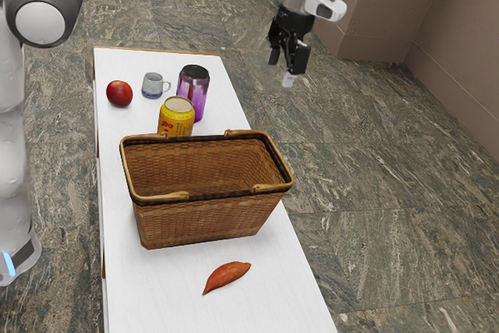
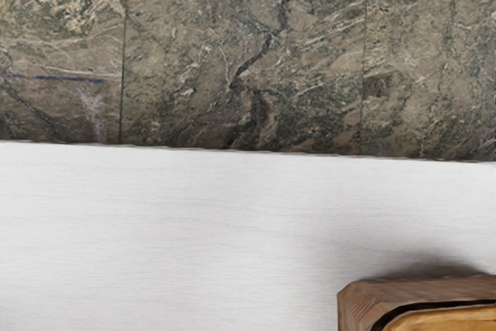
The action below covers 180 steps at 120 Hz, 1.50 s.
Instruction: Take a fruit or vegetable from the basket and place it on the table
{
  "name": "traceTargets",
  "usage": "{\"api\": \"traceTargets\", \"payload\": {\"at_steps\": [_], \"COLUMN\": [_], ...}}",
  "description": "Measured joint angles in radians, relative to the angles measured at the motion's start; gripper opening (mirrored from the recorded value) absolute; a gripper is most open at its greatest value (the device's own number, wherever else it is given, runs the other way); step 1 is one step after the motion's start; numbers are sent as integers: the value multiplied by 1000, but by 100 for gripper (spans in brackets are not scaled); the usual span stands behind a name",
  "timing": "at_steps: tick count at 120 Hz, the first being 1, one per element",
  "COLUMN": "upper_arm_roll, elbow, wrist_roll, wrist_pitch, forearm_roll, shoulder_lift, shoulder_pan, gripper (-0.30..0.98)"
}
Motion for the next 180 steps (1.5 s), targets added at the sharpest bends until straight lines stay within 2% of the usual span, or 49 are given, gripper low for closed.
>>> {"api": "traceTargets", "payload": {"at_steps": [29,37,46,56,72,105,121,132,147,167,180], "upper_arm_roll": [1,-42,-137,-206,-237,-263,-263,-259,-251,-233,-205], "elbow": [2,35,56,62,64,61,-56,-218,-346,-504,-625], "wrist_roll": [9,46,142,268,450,763,903,1000,1114,1234,1299], "wrist_pitch": [59,67,88,108,126,134,142,192,232,291,324], "forearm_roll": [-9,-5,21,40,54,71,64,45,35,12,-10], "shoulder_lift": [-2,-4,11,18,19,23,-27,-140,-246,-306,-401], "shoulder_pan": [-2,32,70,15,-83,-29,-38,-35,-47,-46,-43], "gripper": [69,69,69,69,68,69,69,69,69,69,69]}}
